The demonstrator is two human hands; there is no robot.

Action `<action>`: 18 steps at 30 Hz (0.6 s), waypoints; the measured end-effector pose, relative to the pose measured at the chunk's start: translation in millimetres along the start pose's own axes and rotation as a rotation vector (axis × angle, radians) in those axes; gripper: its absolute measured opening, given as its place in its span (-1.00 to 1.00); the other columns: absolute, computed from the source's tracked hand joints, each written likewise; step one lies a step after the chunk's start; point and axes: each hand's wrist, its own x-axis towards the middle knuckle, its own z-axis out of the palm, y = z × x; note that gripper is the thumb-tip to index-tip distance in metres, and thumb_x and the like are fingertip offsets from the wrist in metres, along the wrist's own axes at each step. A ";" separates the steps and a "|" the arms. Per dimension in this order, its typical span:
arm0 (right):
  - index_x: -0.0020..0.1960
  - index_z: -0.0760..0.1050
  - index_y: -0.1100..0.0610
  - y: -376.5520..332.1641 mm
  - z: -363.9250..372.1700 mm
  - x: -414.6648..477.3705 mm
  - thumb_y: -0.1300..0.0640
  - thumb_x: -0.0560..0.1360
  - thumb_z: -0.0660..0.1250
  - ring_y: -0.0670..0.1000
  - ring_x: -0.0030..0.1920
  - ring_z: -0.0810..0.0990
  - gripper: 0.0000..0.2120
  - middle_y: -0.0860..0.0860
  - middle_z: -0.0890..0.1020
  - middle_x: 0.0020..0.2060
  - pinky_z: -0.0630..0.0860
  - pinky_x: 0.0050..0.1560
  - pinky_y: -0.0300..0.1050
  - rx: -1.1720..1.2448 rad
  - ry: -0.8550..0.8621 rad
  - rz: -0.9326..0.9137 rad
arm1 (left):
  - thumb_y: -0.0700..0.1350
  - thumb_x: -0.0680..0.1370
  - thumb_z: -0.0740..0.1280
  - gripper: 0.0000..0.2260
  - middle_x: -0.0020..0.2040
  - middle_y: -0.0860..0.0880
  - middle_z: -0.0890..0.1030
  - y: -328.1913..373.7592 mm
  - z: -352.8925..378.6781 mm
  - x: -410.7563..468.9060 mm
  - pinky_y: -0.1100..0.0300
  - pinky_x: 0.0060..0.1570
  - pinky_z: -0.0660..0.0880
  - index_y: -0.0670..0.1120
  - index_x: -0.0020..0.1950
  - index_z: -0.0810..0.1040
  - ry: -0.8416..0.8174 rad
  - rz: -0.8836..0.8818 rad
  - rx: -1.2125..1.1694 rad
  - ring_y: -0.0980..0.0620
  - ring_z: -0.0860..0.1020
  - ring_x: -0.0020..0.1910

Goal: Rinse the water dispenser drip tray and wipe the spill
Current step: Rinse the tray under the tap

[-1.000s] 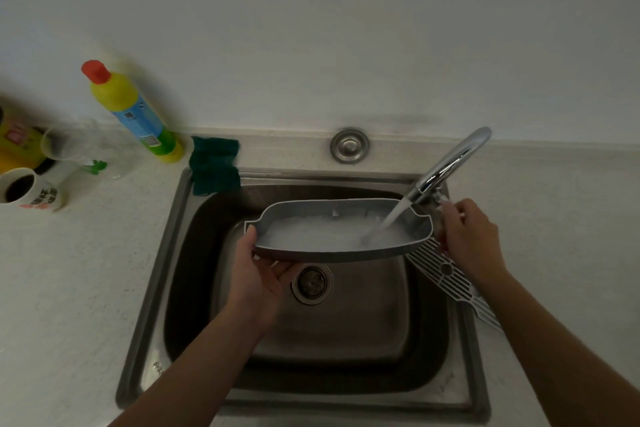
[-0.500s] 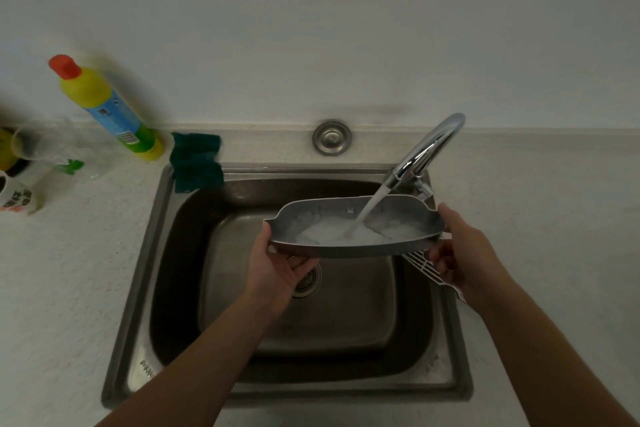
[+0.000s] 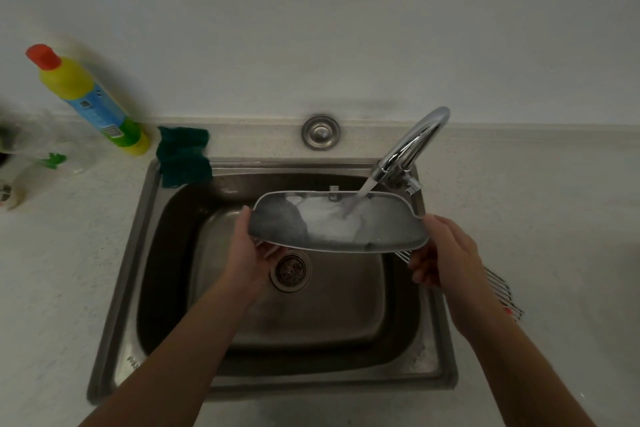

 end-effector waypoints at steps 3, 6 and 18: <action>-0.12 0.57 0.21 12.4 20.3 17.4 -0.07 0.66 0.22 0.06 -0.46 0.53 -0.61 0.14 0.60 -0.44 0.45 -0.41 -0.13 0.072 0.009 0.323 | 0.14 0.63 0.28 -0.64 0.13 -0.08 0.76 20.1 -20.5 -3.2 0.03 0.03 0.59 -0.05 0.29 0.63 0.028 0.083 0.013 -0.11 0.66 0.21; -0.15 0.58 0.23 29.0 42.9 26.4 -0.17 0.62 0.22 0.04 -0.44 0.51 -0.52 0.09 0.59 -0.47 0.41 -0.35 -0.12 0.134 -0.028 0.435 | 0.16 0.56 0.38 -0.59 0.25 -0.11 0.69 36.1 -41.9 -10.2 0.02 0.08 0.57 0.00 0.33 0.61 0.086 0.129 0.037 -0.12 0.63 0.25; 0.08 0.58 0.12 12.9 87.2 59.2 -0.16 0.66 0.15 0.01 -0.35 0.51 -0.61 0.10 0.58 -0.32 0.43 -0.37 -0.15 -0.067 -0.185 0.324 | 0.25 0.64 0.25 -0.68 0.21 -0.05 0.67 44.1 -93.0 -20.2 0.01 0.02 0.61 0.10 0.24 0.60 0.157 0.197 0.291 -0.09 0.65 0.18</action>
